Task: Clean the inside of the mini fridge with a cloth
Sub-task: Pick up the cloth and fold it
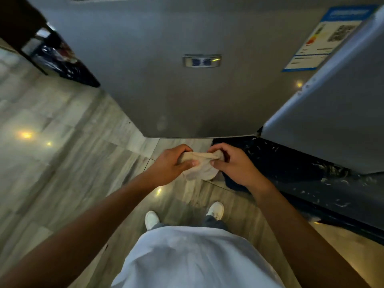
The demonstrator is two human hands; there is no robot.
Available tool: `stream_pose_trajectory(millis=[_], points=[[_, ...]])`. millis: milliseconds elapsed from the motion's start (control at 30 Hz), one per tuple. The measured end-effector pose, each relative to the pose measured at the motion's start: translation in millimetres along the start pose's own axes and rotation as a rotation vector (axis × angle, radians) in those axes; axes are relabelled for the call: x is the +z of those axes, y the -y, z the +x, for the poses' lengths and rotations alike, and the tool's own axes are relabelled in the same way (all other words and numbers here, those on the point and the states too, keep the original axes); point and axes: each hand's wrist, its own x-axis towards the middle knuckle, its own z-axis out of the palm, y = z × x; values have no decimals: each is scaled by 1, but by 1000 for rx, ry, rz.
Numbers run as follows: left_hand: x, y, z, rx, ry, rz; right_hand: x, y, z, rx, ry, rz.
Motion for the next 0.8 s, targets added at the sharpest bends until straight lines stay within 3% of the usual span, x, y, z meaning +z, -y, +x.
stream_pose_trajectory(millis=[433,600,800], points=[[-149,137,-103,13,-164,-263,202,96,41,-63,-61,-15],[-196,172,-109,8,-164,-295,248,125,74,-75,-30,43],[-244,213,-75,-46,-197,-302,285,140,133,-77,-106,139]])
